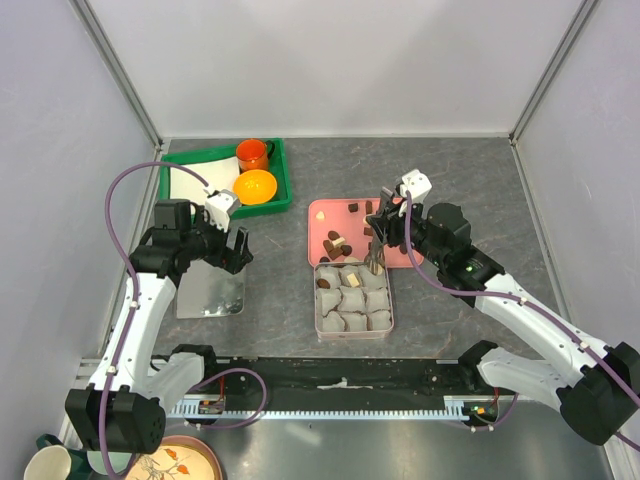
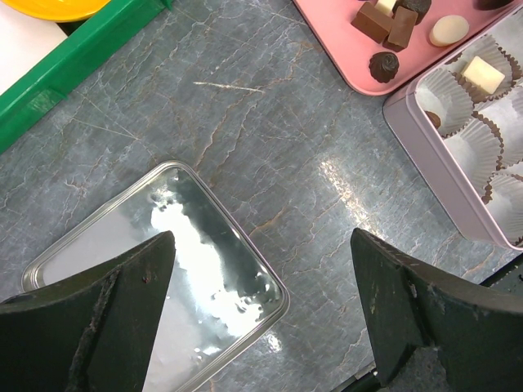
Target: Pack the chocolate
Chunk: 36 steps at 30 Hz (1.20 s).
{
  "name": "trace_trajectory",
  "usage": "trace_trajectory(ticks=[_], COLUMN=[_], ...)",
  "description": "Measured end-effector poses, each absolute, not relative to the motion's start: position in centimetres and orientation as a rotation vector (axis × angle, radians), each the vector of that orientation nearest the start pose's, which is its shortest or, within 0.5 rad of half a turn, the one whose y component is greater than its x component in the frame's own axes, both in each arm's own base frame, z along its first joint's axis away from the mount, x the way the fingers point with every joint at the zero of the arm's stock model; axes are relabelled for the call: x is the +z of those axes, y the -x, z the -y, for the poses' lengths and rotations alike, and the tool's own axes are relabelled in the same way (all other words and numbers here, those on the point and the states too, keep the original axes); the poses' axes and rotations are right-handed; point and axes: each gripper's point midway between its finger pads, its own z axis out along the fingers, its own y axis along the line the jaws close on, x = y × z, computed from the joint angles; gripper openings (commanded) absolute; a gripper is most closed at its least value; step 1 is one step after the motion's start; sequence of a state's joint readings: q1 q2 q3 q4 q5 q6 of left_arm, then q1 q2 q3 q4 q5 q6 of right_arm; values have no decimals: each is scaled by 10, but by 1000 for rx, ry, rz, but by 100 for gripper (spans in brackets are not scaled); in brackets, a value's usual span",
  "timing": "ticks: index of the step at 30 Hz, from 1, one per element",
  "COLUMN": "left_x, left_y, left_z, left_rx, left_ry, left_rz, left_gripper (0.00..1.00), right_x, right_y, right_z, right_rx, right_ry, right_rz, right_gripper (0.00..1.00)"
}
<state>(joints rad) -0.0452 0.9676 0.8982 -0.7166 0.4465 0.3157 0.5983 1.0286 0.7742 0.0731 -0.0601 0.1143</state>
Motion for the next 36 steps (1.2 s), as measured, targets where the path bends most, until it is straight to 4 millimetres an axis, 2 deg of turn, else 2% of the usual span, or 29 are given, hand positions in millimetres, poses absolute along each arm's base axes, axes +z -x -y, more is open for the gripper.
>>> trace_trajectory(ticks=[10, 13, 17, 21, 23, 25, 28, 31, 36], left_x=[178, 178, 178, 178, 178, 178, 179, 179, 180], left_y=[-256, -256, -256, -256, -256, -256, -256, -255, -255], left_z=[76, 76, 76, 76, 76, 76, 76, 76, 76], left_rx=[-386, -386, -386, -386, -386, -386, -385, -384, -381], left_ry=[-621, -621, -621, -621, -621, -621, -621, -621, -621], left_rz=[-2207, -2207, -2207, -2207, -2207, -2205, -2203, -2200, -2196], left_gripper=[95, 95, 95, 95, 95, 95, 95, 95, 96], right_x=[251, 252, 254, 263, 273, 287, 297, 291, 256], right_y=[-300, -299, -299, -304, -311, -324, -346, -367, -400], right_z=[-223, -223, -223, -223, -225, -229, -237, -242, -251], right_rx=[573, 574, 576, 568, 561, 547, 524, 491, 424], right_ry=[468, 466, 462, 446, 433, 411, 380, 345, 317], right_rz=[-1723, -1722, -1717, -1703, -1683, -1658, -1630, -1625, -1643], right_gripper=[41, 36, 23, 20, 14, 9, 0, 0, 0])
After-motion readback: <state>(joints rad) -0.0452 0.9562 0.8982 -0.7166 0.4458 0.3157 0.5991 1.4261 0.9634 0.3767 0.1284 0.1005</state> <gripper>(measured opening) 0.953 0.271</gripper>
